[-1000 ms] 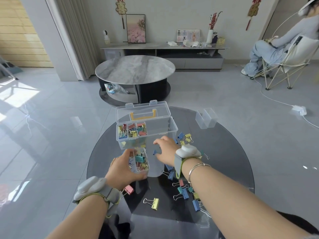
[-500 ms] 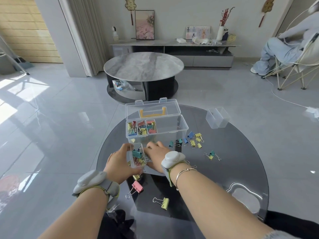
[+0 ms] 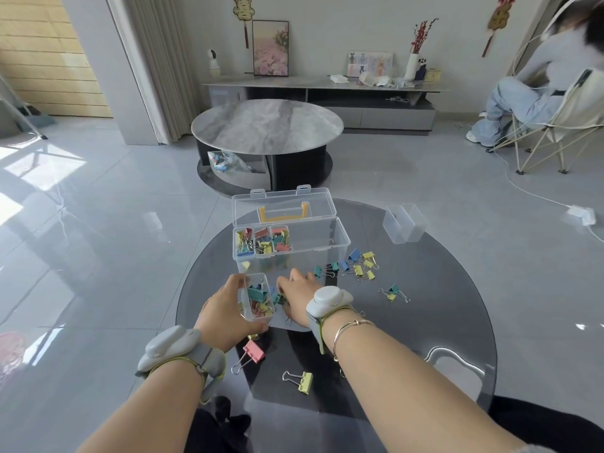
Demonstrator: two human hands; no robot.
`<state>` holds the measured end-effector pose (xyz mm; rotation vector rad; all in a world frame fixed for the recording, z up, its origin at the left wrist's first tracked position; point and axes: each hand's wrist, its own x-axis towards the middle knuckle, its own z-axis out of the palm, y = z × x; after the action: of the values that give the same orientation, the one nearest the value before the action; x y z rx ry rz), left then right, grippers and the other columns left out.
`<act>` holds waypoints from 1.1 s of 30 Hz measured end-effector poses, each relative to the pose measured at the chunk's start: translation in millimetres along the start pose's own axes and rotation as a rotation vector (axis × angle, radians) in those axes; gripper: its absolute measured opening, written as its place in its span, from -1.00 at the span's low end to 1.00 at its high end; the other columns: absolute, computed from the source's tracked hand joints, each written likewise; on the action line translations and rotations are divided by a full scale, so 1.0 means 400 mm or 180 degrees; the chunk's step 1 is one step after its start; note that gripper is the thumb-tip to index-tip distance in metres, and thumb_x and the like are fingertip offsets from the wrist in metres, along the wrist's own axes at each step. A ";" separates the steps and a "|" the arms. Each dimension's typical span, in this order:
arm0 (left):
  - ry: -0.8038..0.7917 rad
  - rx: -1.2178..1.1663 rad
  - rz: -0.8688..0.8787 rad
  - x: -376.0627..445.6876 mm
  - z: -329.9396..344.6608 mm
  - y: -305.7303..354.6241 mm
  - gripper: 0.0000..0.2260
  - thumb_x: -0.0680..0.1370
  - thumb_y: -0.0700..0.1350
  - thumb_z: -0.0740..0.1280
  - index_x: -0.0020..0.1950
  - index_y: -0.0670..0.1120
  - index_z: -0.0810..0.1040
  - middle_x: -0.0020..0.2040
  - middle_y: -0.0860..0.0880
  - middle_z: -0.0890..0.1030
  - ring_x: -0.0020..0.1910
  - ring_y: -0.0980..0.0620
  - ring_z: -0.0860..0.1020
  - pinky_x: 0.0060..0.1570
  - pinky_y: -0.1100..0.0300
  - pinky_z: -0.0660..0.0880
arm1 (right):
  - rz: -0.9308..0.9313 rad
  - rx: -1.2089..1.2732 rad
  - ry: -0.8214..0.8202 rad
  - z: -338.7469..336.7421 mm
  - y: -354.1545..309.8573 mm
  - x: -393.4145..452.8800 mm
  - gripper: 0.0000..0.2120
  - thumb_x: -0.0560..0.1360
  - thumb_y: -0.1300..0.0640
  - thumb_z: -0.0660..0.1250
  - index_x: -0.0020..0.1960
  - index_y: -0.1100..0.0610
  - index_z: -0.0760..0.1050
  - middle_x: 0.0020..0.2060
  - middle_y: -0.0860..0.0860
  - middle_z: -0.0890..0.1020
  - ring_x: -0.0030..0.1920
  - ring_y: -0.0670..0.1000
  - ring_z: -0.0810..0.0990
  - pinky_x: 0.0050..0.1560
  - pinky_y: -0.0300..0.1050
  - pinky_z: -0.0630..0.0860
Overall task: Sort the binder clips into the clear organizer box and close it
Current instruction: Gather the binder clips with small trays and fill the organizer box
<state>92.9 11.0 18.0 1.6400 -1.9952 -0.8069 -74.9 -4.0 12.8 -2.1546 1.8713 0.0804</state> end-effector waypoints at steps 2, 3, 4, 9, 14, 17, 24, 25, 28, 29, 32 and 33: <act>-0.0040 -0.0053 0.0021 -0.005 0.002 0.002 -0.29 0.26 -0.02 0.57 0.30 0.01 0.29 0.25 0.05 0.47 0.08 0.09 0.41 0.04 0.21 0.34 | 0.0112 0.0048 -0.0092 -0.001 0.004 -0.004 -0.75 0.50 0.28 0.24 0.16 0.15 0.34 0.15 0.16 0.35 0.17 0.25 0.35 0.04 0.08 0.41; -0.0067 -0.0080 0.0032 -0.007 0.005 0.004 -0.29 0.27 -0.02 0.57 0.31 0.01 0.29 0.24 0.06 0.47 0.08 0.10 0.41 0.03 0.22 0.34 | 0.0157 0.0017 -0.0151 -0.004 0.011 -0.005 -0.74 0.49 0.29 0.24 0.16 0.15 0.35 0.15 0.16 0.35 0.17 0.26 0.36 0.07 0.10 0.44; -0.0092 -0.0107 0.0049 -0.009 0.007 0.006 -0.29 0.27 -0.02 0.57 0.30 0.01 0.29 0.24 0.07 0.47 0.08 0.10 0.42 0.03 0.22 0.35 | 0.0205 -0.0010 -0.0196 -0.007 0.020 -0.007 -0.74 0.48 0.30 0.24 0.16 0.16 0.37 0.15 0.16 0.36 0.17 0.26 0.38 0.10 0.11 0.47; -0.0211 -0.0207 0.0152 -0.020 0.035 0.022 -0.31 0.26 -0.03 0.57 0.28 0.02 0.29 0.21 0.06 0.49 0.11 0.06 0.48 0.07 0.21 0.41 | 0.0409 0.0071 -0.0185 -0.008 0.074 -0.039 -0.74 0.46 0.31 0.26 0.12 0.13 0.46 0.14 0.13 0.42 0.18 0.23 0.42 0.16 0.08 0.47; -0.0242 -0.0203 0.0140 -0.028 0.060 0.035 -0.34 0.25 0.04 0.55 0.24 0.07 0.29 0.18 0.06 0.53 0.12 -0.02 0.51 0.25 -0.03 0.41 | 0.0536 0.0480 0.0078 0.001 0.107 -0.083 -0.79 0.44 0.30 0.30 0.02 0.07 0.51 0.10 0.08 0.47 0.12 0.18 0.50 0.10 -0.03 0.50; -0.0073 0.0166 0.0108 -0.029 0.075 0.044 -0.34 0.25 0.14 0.52 0.24 0.09 0.28 0.18 0.11 0.53 0.20 -0.01 0.46 0.43 -0.07 0.09 | 0.0622 0.1243 0.0476 -0.032 0.104 -0.091 -0.84 0.42 0.28 0.34 -0.07 0.05 0.54 -0.05 0.00 0.55 -0.03 0.07 0.56 -0.08 -0.23 0.47; 0.0073 0.0393 0.0050 -0.019 0.101 0.060 -0.33 0.24 0.21 0.48 0.26 0.13 0.30 0.25 0.10 0.48 0.36 -0.04 0.31 0.44 -0.08 -0.19 | 0.0326 0.2323 0.0526 -0.154 0.040 -0.109 -0.88 0.43 0.36 0.34 -0.09 0.19 0.56 -0.28 -0.03 0.53 -0.23 0.05 0.62 -0.30 -0.25 0.60; 0.0079 0.0400 0.0037 -0.018 0.101 0.060 -0.33 0.24 0.21 0.48 0.26 0.13 0.30 0.25 0.10 0.48 0.36 -0.04 0.31 0.44 -0.09 -0.19 | 0.0287 0.2267 0.0410 -0.155 0.032 -0.112 -0.87 0.44 0.35 0.35 -0.04 0.21 0.57 -0.26 0.00 0.53 -0.22 0.06 0.62 -0.22 -0.16 0.63; 0.0069 0.0413 -0.0022 -0.018 0.101 0.057 -0.35 0.25 0.21 0.47 0.25 0.14 0.30 0.23 0.10 0.49 0.34 -0.05 0.33 0.45 -0.12 -0.14 | 0.0246 0.2022 0.0194 -0.147 0.022 -0.116 -0.79 0.43 0.32 0.38 0.06 0.20 0.57 -0.17 0.01 0.56 -0.24 0.05 0.60 -0.15 -0.08 0.63; 0.0072 0.0416 -0.0036 -0.019 0.102 0.056 -0.35 0.24 0.22 0.47 0.24 0.14 0.30 0.22 0.10 0.49 0.32 -0.05 0.34 0.45 -0.12 -0.11 | 0.0234 0.1887 0.0184 -0.145 0.022 -0.119 -0.78 0.42 0.29 0.39 0.06 0.18 0.57 -0.12 0.03 0.58 -0.23 0.04 0.60 -0.15 -0.08 0.63; 0.0071 0.0435 -0.0055 -0.018 0.101 0.056 -0.36 0.25 0.23 0.46 0.23 0.13 0.30 0.21 0.11 0.49 0.30 -0.05 0.35 0.43 -0.14 -0.02 | 0.0205 0.1685 0.0214 -0.140 0.029 -0.122 -0.77 0.42 0.27 0.39 0.08 0.18 0.58 0.00 0.08 0.63 -0.10 0.10 0.64 -0.03 0.01 0.63; 0.0066 0.0431 -0.0058 -0.017 0.100 0.056 -0.36 0.25 0.23 0.46 0.23 0.13 0.30 0.20 0.11 0.49 0.29 -0.05 0.36 0.43 -0.14 0.00 | 0.0189 0.1699 0.0226 -0.140 0.030 -0.123 -0.77 0.43 0.28 0.37 0.08 0.19 0.59 0.02 0.10 0.64 -0.03 0.11 0.64 0.00 0.03 0.62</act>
<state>51.7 27.2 3.9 1.7361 -2.0632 -0.6714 -102.4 27.9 75.4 -1.7530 1.7408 -0.4389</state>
